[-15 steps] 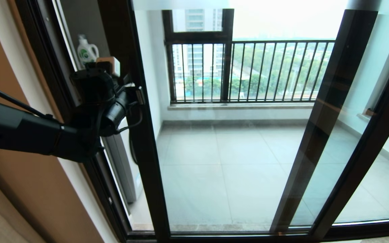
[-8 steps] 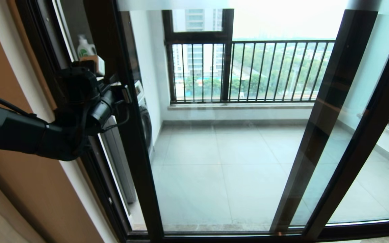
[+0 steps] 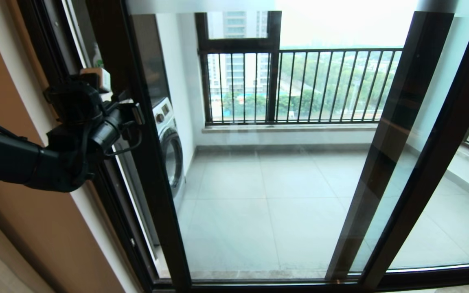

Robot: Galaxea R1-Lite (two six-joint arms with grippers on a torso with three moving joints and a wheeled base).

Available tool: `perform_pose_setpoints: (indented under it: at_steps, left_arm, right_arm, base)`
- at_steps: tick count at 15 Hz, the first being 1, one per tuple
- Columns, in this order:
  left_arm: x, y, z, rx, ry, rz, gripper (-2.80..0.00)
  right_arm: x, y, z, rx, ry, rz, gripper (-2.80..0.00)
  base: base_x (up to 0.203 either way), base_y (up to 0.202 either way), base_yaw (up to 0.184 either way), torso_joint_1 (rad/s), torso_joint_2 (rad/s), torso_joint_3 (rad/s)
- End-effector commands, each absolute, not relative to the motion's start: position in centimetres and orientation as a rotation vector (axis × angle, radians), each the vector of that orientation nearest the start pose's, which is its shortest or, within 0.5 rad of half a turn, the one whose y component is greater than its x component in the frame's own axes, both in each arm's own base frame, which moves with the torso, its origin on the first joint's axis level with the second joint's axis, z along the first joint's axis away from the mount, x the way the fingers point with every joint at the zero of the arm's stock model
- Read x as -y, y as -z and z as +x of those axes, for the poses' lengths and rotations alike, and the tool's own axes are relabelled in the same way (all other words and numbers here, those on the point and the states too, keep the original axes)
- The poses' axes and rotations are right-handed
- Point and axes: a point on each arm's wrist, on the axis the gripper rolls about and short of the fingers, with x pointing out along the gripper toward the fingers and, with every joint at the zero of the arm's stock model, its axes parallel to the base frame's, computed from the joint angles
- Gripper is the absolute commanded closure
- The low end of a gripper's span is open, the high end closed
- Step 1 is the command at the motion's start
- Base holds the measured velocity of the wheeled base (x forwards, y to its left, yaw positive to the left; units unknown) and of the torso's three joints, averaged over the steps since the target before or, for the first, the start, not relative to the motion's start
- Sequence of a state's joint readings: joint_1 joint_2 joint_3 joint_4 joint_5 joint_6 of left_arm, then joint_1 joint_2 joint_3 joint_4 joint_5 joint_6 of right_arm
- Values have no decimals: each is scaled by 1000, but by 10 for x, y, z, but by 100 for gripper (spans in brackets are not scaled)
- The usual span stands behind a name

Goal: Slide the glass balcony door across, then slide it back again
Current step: Close the slid door

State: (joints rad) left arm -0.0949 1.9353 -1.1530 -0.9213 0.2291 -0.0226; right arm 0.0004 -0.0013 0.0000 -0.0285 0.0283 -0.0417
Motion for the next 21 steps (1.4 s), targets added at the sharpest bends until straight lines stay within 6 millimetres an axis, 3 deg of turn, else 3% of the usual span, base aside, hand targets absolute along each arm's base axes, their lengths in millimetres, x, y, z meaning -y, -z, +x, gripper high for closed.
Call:
perform_pose_setpoints:
  at_steps: [1,21]
  left_arm:
    - [17,-223,386,139,-164,-42,0]
    - [-49,-214,390,122,-256,-26,0]
  right_arm:
    - [-1,-75,-22,19,-30,-43,0]
    - [-1,-75,-22,19,-29,-43,0]
  base:
    - [0,0,0,0,0,0]
    - [0,0,0,0,0,0]
